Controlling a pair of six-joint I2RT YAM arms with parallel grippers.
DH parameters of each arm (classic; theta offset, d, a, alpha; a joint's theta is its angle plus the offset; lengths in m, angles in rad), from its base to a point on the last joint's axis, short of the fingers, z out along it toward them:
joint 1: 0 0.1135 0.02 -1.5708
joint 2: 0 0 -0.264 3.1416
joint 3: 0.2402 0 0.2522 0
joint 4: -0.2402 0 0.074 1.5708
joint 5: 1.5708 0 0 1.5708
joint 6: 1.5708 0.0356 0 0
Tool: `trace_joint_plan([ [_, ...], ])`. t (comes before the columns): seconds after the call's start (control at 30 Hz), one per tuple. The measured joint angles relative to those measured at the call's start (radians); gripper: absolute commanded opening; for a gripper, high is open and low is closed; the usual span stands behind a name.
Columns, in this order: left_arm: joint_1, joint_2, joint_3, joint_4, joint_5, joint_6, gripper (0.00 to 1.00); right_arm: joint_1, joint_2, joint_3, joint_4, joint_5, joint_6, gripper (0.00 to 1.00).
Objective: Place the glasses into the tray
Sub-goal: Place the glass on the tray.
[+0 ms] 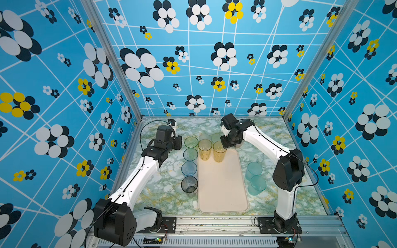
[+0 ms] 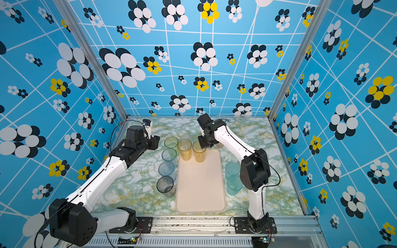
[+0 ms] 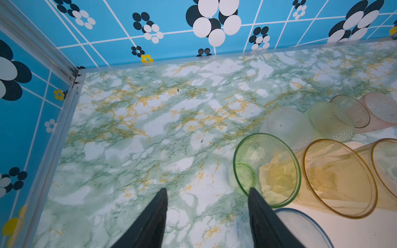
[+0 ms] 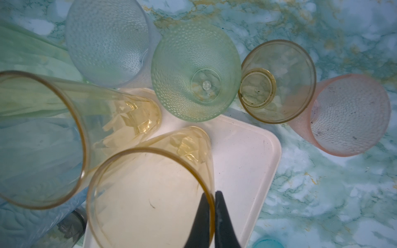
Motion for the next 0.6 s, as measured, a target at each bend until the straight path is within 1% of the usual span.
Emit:
trace_joint_plan([
  [0.6,0.005,0.000,0.000,0.000,0.000,0.000,0.61,-0.011,0.009,0.001,0.044,0.003,0.004,0.03],
])
